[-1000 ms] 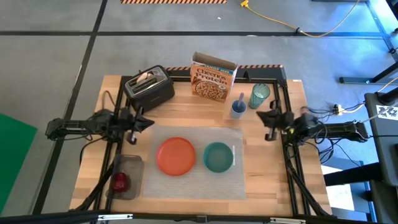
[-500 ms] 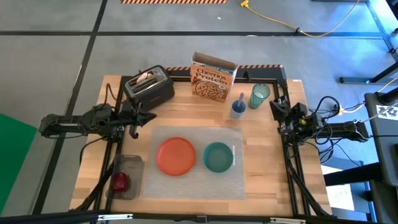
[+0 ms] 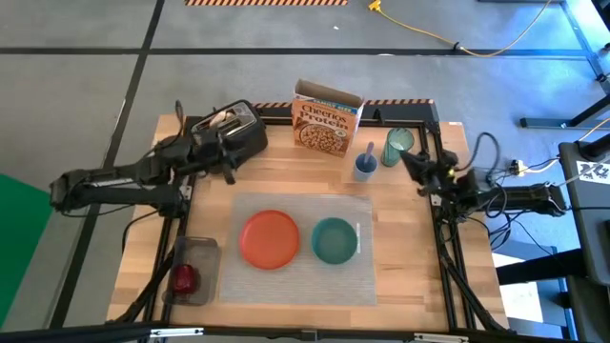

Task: Arrange a breakfast setting
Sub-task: Pour the cereal from the cereal box into a green bowl

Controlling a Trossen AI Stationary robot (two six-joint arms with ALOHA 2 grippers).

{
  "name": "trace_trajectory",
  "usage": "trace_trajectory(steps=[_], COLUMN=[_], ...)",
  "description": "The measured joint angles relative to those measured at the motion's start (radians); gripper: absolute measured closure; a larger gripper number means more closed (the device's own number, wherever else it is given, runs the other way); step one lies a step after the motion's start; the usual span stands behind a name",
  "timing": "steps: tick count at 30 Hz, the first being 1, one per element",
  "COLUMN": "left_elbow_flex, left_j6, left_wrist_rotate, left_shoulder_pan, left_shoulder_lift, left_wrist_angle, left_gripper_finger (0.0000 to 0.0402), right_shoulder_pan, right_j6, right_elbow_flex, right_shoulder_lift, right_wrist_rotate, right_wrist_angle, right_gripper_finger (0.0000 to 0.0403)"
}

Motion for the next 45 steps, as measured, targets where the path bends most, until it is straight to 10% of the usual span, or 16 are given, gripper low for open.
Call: trace_trajectory(steps=[14, 21, 30, 45], left_elbow_flex=[0.408, 0.575, 0.820, 0.839], left_j6=[0.000, 0.033, 0.254, 0.607], left_wrist_rotate=[0.184, 0.299, 0.274, 0.395], left_shoulder_pan=[0.228, 0.266, 0.317, 0.474], left_shoulder_lift=[0.471, 0.637, 0.762, 0.779], left_wrist_angle=[0.001, -0.064, -0.527, -0.436], left_gripper_finger=[0.0188, 0.0188, 0.0185, 0.0083], right_shoulder_pan=[-0.123, -0.337, -0.557, -0.616], right_j6=[-0.215, -0.215, -0.211, -0.225], right_elbow_flex=[0.358, 0.531, 0.574, 0.624], right_shoulder_lift=[0.351, 0.445, 0.489, 0.588], right_wrist_rotate=[0.152, -0.147, -0.487, -0.535], right_wrist_angle=[-0.361, -0.619, -0.636, -0.594], right_gripper_finger=[0.0139, 0.0136, 0.0138, 0.0139])
